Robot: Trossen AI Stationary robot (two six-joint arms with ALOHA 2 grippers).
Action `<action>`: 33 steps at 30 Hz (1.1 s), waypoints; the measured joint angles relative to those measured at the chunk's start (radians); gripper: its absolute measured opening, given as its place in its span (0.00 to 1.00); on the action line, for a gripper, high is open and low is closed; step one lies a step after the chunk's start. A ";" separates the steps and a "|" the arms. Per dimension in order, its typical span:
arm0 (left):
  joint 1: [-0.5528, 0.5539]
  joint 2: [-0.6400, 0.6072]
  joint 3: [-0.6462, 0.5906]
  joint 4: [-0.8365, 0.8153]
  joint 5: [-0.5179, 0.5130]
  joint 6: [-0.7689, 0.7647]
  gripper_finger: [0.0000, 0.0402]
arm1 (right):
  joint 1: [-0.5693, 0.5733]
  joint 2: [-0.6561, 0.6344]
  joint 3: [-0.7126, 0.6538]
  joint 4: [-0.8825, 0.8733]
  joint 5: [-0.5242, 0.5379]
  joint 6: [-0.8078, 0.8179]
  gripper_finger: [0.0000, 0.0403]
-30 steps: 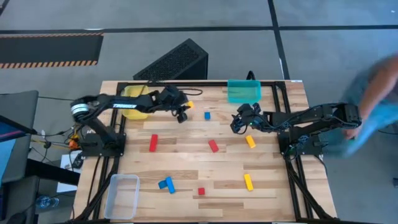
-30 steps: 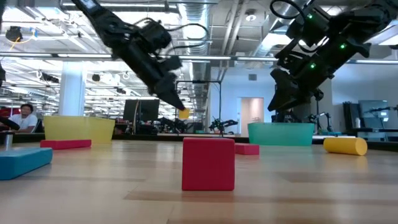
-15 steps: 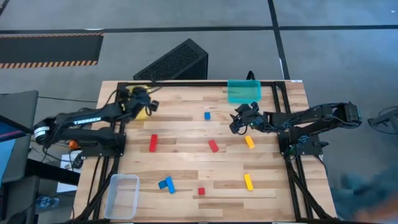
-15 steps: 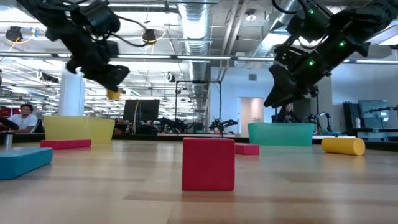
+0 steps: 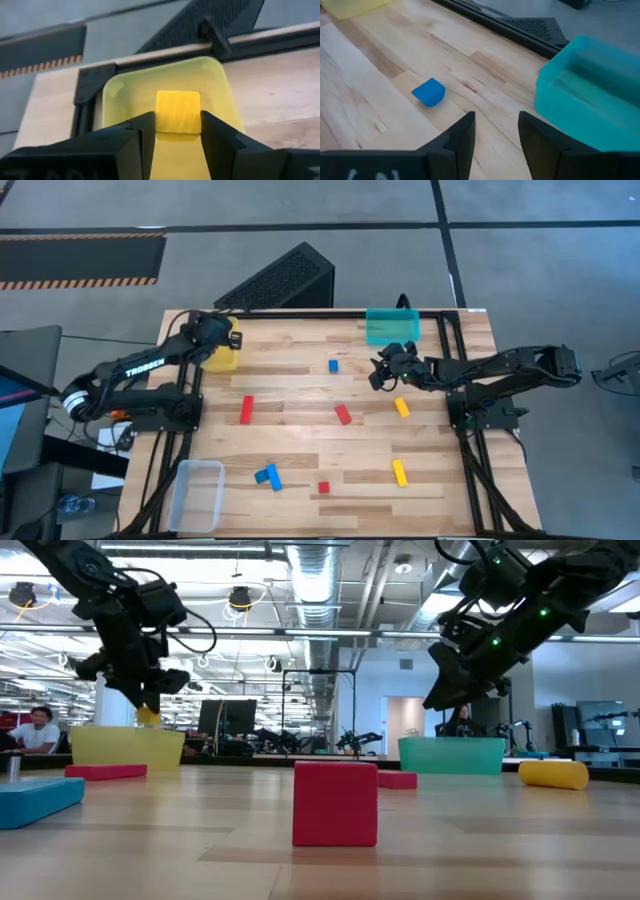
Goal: Sort & place blocks by color
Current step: Put the top left yellow block into the yellow bin
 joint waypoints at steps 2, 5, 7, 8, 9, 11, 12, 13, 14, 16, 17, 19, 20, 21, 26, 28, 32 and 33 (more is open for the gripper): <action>0.013 0.018 0.000 0.008 0.003 0.011 0.29 | 0.000 0.000 0.000 -0.012 -0.009 0.001 0.42; -0.001 0.032 0.002 0.007 -0.013 0.009 0.31 | 0.000 0.000 0.000 -0.023 -0.032 0.003 0.42; -0.002 0.037 0.002 0.004 -0.003 0.003 0.31 | 0.000 0.000 0.000 -0.027 -0.053 0.008 0.42; -0.001 0.040 0.002 0.006 0.007 -0.003 0.31 | -0.004 0.000 0.000 -0.028 -0.075 0.014 0.41; -0.001 0.041 0.000 0.006 0.017 -0.006 0.31 | -0.008 0.000 0.000 -0.030 -0.095 0.020 0.41; -0.002 0.055 -0.005 0.014 0.056 -0.007 0.30 | -0.015 0.000 0.000 -0.035 -0.133 0.030 0.40; -0.001 0.061 -0.010 0.014 0.076 -0.008 0.30 | -0.020 0.000 0.000 -0.036 -0.145 0.030 0.39; 0.000 0.066 -0.016 0.013 0.091 -0.010 0.30 | -0.021 0.000 0.000 -0.036 -0.156 0.030 0.39; 0.000 0.073 -0.021 0.014 0.107 -0.018 0.30 | -0.022 0.000 0.000 -0.036 -0.159 0.031 0.38; 0.000 0.088 -0.034 0.017 0.141 -0.034 0.31 | -0.022 0.000 0.000 -0.036 -0.161 0.031 0.38; 0.000 0.094 -0.040 0.013 0.147 -0.041 0.31 | -0.022 0.000 0.000 -0.036 -0.162 0.031 0.37; 0.000 0.106 -0.052 0.022 0.144 -0.049 0.32 | -0.025 0.000 0.000 -0.037 -0.163 0.029 0.38; 0.001 0.112 -0.058 0.028 0.138 -0.053 0.32 | -0.025 0.000 0.000 -0.039 -0.163 0.028 0.38; 0.002 0.117 -0.065 0.033 0.134 -0.055 0.33 | -0.025 0.000 0.000 -0.041 -0.163 0.028 0.39; 0.002 0.123 -0.088 0.043 0.127 -0.060 0.34 | -0.026 0.000 0.000 -0.048 -0.163 0.003 0.42; 0.002 0.123 -0.097 0.046 0.126 -0.056 0.35 | -0.026 0.000 0.000 -0.048 -0.163 0.001 0.44; -0.001 0.123 -0.115 0.051 0.112 -0.067 0.37 | -0.026 0.000 0.000 -0.054 -0.161 -0.014 0.48; -0.001 0.123 -0.118 0.056 0.110 -0.067 0.37 | -0.026 0.000 0.000 -0.054 -0.161 -0.014 0.49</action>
